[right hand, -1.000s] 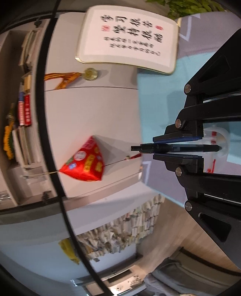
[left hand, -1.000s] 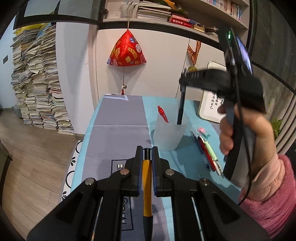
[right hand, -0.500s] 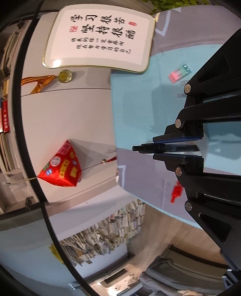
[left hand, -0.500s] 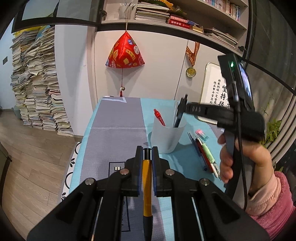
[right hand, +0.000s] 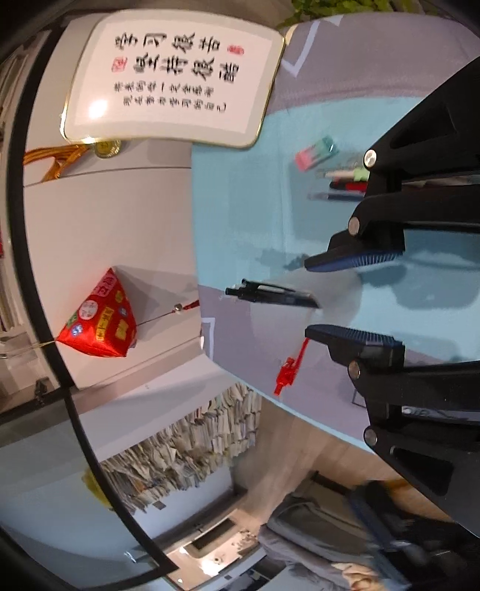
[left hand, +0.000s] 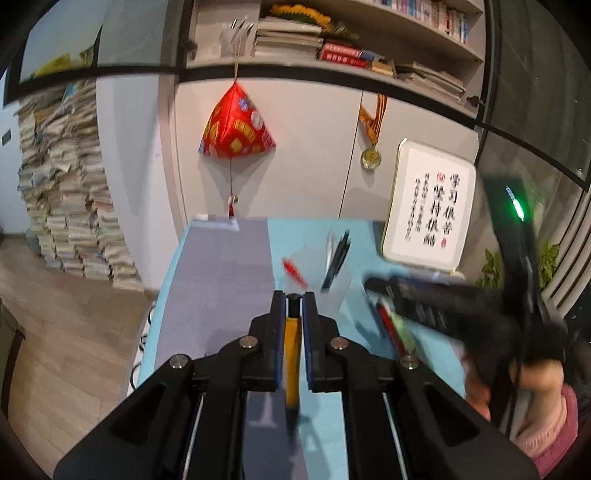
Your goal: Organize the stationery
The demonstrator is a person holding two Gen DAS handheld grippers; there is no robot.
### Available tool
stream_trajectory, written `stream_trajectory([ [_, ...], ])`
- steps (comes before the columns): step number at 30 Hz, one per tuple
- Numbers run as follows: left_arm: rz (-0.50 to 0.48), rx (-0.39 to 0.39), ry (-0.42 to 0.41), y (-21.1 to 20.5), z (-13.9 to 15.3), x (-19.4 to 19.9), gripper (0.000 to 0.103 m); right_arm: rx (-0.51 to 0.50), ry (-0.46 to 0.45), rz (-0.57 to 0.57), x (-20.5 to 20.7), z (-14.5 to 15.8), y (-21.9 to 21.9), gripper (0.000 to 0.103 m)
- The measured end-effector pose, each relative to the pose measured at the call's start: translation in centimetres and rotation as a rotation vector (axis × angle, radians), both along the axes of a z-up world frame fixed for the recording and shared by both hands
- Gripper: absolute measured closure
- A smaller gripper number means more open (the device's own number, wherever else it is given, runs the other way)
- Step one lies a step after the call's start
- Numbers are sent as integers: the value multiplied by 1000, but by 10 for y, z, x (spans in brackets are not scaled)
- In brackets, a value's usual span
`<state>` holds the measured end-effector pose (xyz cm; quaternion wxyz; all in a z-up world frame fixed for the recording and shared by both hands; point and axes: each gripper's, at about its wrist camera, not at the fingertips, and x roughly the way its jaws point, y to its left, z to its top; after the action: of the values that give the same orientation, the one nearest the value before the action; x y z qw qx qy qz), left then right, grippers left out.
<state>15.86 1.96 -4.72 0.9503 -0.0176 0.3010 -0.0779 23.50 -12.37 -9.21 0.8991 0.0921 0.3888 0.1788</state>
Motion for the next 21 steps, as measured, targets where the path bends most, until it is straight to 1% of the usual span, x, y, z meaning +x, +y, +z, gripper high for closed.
stream_trajectory([
  [7, 11, 5, -74, -19, 28, 39, 96, 33, 56, -76, -17, -16, -44, 72],
  [9, 19, 15, -81, -21, 33, 45, 96, 46, 76, -107, -19, -23, -59, 72],
  [11, 14, 28, -72, -16, 31, 43, 97, 65, 94, -127, -21, -28, -70, 72],
  [12, 3, 28, -70, -14, 25, 39, 96, 76, 105, -129, -23, -31, -75, 72],
  [14, -64, 71, -39, -15, 3, 30, 96, 76, 114, -125, -26, -35, -81, 72],
  [16, -174, 140, 62, -26, -33, 24, 93, 65, 118, -133, -27, -38, -87, 72],
  [17, -215, 171, 92, -33, -45, 21, 92, 64, 126, -141, -25, -40, -90, 72],
  [18, -263, 221, 118, -42, -59, 15, 88, 70, 134, -148, -25, -42, -92, 72],
  [20, -335, 327, 136, -60, -83, 5, 80, 82, 145, -156, -23, -45, -96, 72],
  [21, -365, 362, 138, -66, -91, 3, 72, 80, 149, -157, -23, -46, -97, 72],
])
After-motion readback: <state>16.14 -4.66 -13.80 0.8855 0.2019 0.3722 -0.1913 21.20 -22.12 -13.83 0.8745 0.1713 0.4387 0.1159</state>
